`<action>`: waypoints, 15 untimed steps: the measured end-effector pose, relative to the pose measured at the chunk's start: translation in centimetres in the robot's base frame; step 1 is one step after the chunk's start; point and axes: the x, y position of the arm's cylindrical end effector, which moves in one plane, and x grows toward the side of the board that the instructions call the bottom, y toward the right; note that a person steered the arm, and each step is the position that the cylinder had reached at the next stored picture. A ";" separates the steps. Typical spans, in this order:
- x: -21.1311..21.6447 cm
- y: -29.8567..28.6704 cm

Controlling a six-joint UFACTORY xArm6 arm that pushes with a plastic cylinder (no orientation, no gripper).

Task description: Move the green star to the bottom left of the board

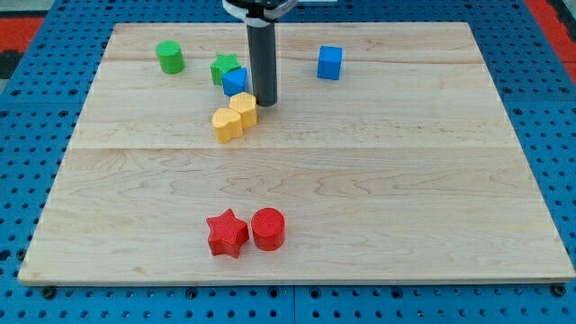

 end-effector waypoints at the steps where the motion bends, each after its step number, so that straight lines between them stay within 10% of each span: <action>1: 2.6 0.3; 3: 9.3 -0.7; 10: 12.1 -4.5; 15: 2.2 -16.0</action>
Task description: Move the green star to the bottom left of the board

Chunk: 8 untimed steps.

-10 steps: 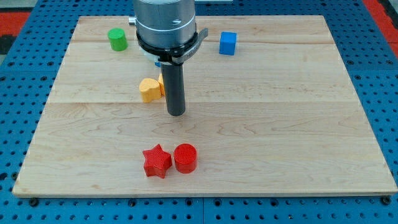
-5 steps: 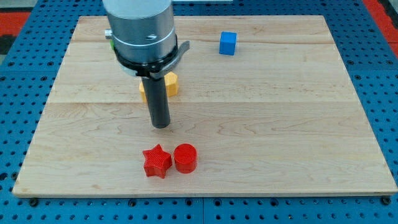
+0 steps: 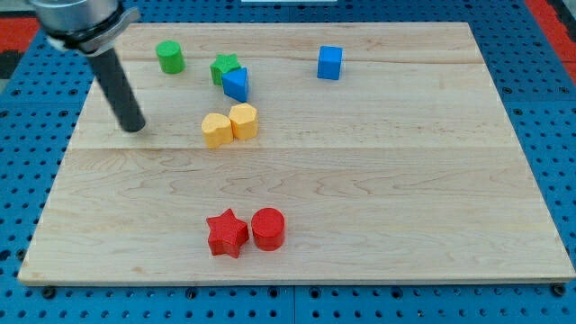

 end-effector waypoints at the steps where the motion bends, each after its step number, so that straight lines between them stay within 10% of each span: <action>1: -1.9 4.6; 3: -5.0 12.8; 8: -13.4 5.8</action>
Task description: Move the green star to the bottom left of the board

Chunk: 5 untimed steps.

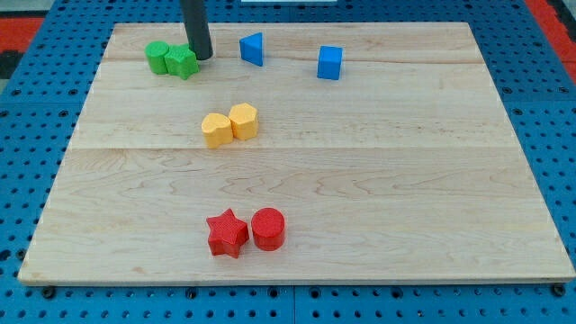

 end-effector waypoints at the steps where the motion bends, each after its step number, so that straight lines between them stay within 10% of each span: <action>1: -1.5 0.0; 5: 11.8 -5.4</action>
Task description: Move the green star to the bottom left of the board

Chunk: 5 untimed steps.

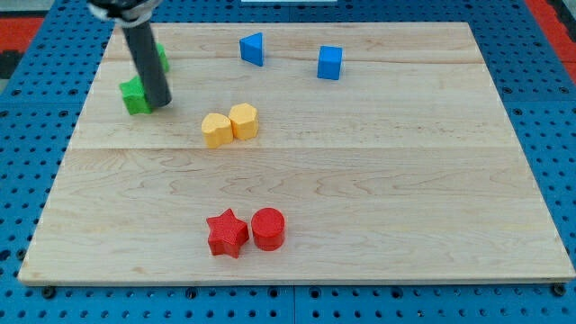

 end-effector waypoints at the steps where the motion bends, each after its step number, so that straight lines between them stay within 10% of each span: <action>1: -4.7 2.6; 2: -7.9 -0.7; 4: 8.3 -6.0; 5: 6.4 -5.7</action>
